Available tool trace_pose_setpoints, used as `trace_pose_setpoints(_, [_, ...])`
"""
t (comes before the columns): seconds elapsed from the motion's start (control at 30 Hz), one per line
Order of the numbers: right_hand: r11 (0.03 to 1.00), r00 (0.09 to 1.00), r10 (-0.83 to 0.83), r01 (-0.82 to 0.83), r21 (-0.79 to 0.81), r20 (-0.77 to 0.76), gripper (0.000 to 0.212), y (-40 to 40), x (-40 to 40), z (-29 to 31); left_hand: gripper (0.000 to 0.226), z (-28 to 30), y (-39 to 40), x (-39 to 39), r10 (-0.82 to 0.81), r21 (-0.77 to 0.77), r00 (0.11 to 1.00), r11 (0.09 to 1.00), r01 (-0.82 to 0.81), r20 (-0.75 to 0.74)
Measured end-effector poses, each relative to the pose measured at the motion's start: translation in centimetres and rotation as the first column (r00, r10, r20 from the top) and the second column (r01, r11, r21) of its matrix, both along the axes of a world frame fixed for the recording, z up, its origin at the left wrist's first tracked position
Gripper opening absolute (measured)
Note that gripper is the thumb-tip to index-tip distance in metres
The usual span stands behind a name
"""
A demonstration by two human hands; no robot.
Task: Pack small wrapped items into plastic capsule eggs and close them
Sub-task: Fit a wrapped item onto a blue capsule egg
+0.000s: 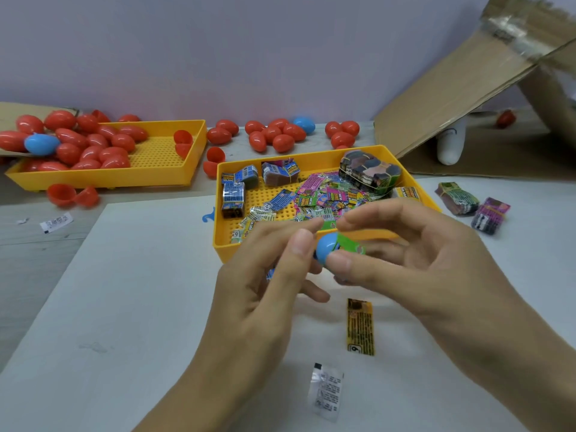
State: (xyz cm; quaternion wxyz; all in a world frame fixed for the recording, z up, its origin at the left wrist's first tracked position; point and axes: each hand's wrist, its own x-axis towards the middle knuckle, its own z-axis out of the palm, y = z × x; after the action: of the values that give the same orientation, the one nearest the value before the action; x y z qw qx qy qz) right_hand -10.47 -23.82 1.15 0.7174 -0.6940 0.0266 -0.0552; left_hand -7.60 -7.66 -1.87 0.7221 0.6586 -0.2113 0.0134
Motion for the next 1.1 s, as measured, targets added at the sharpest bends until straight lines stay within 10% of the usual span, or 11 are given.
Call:
trace_pose_setpoints(0.27, [0.908, 0.939, 0.086, 0.064, -0.415, 0.333, 0.054, 0.5, -0.5, -1.2, 0.026, -0.2, 0.1, 0.6, -0.083, -0.063, 0.974, 0.996, 0.071, -0.211])
trace_pose_setpoints(0.53, [0.991, 0.975, 0.132, -0.136, -0.006, -0.179, 0.041, 0.1, 0.4, 0.2, 0.046, -0.1, 0.3, 0.9, -0.068, -0.048, 0.997, 0.996, 0.069, 0.024])
trace_pose_setpoints(0.67, [0.996, 0.997, 0.075, -0.076, -0.048, -0.021, 0.029, 0.2, 0.2, 0.1, 0.065, -0.1, 0.4, 0.7, -0.105, -0.067, 0.994, 0.992, 0.107, 0.030])
trace_pose_setpoints(0.87, [0.935, 0.971, 0.066, 0.020, -0.354, 0.231, 0.034, 0.2, 0.2, -1.0, 0.029, 0.1, 0.4, 0.9, -0.075, -0.041, 0.967, 0.997, 0.067, -0.244])
trace_pose_setpoints(1.1, [0.980, 0.982, 0.076, -0.043, -0.193, 0.171, 0.042, -0.2, 1.1, -0.8, 0.027, 0.4, 0.7, 1.1, -0.071, -0.153, 0.981, 0.987, 0.043, -0.182])
